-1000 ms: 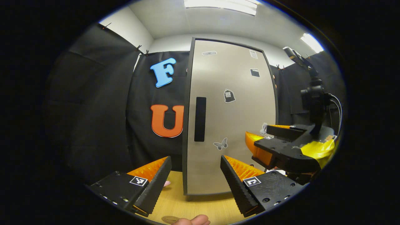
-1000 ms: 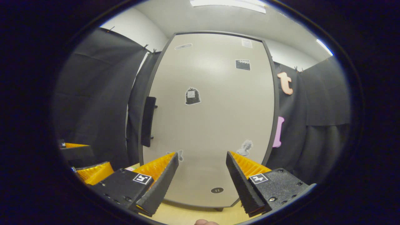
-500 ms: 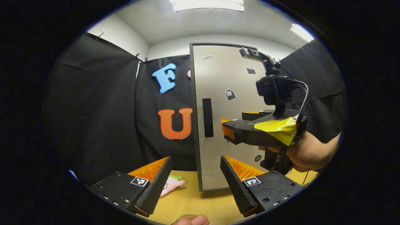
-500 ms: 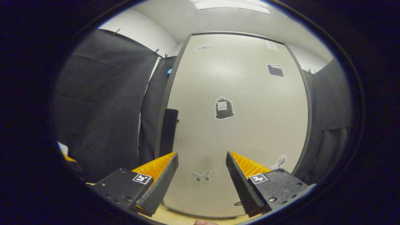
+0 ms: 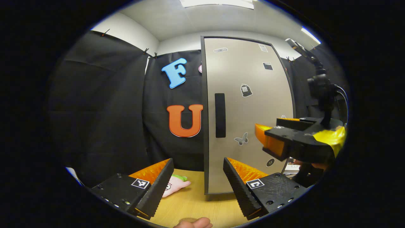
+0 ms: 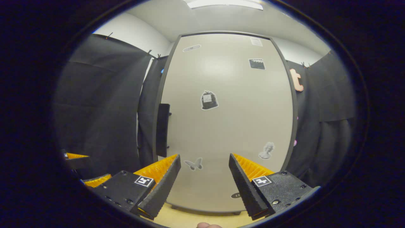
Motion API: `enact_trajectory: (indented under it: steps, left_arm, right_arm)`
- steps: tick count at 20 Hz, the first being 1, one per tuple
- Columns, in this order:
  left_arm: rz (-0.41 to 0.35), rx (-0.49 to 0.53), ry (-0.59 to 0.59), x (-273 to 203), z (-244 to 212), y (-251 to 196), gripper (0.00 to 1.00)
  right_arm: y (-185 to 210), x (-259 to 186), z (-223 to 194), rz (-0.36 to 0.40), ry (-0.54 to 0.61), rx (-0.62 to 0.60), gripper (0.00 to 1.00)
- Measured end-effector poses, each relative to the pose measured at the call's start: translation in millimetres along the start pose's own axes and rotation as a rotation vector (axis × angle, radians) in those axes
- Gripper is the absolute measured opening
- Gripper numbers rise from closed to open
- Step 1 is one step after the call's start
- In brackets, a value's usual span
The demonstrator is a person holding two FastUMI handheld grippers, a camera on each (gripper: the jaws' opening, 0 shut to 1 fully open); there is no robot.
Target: Open the cabinet door with the right hand, grasp the bottle in the cabinet with the left hand and place it on the coaster, then close the cabinet door with the right hand.
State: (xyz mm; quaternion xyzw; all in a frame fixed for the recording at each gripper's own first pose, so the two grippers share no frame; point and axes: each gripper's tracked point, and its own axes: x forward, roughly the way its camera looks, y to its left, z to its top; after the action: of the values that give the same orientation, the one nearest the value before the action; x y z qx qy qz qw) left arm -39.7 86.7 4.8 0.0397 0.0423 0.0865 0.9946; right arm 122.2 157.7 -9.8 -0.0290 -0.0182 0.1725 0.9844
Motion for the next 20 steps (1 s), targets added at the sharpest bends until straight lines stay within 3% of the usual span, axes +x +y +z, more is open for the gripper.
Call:
enact_trajectory:
  steps: [6,10,20]
  left_arm:
    - [-0.086,-0.083,0.030,15.1,-2.4,-53.5,0.95]
    - [-0.145,-0.062,0.012,8.6,3.6,-75.6,0.95]
    - [-0.102,-0.083,-0.015,-3.3,-1.1,-47.7,0.95]
  right_arm:
    - [-42.1,-32.8,-31.7,-0.082,0.092,0.008,0.99]
    - [-47.0,-38.2,-25.9,-0.093,0.081,-0.011,0.99]
    - [-37.4,-30.8,-15.8,-0.087,0.065,-0.042,0.98]
